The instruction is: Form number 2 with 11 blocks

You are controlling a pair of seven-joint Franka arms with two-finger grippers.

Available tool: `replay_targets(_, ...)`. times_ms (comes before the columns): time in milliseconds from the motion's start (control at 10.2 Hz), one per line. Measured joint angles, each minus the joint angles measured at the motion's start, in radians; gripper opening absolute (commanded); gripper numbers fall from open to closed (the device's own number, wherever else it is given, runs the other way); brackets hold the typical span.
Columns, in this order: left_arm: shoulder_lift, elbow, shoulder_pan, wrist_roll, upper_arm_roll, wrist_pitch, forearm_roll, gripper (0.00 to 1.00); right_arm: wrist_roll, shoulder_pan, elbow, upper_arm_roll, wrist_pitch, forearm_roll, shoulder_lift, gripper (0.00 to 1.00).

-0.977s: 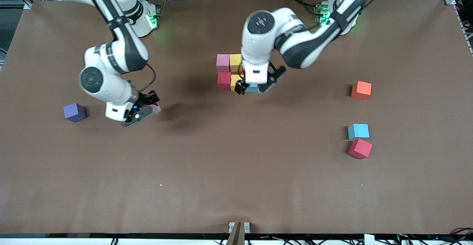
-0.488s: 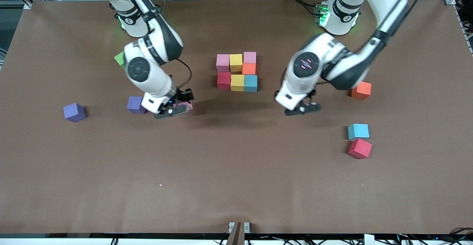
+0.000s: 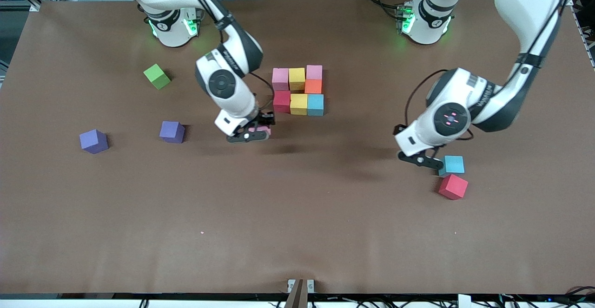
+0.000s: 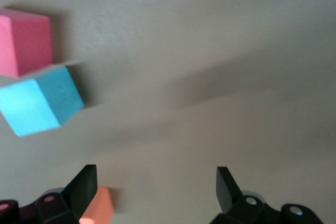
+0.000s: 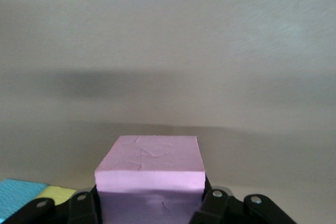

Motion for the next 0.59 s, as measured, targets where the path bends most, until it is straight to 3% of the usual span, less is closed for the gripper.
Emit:
replay_targets(293,0.017,-0.006,-0.007,0.173,0.105,0.141,0.001,1.0,0.121,0.051,0.035,-0.001,0.03,-0.01,0.064,0.3)
replay_targets(586,0.048,0.016,-0.081,0.268,0.226,0.18,0.035,1.0,0.196,0.074,0.043,-0.002,0.041,-0.048,0.097,0.3)
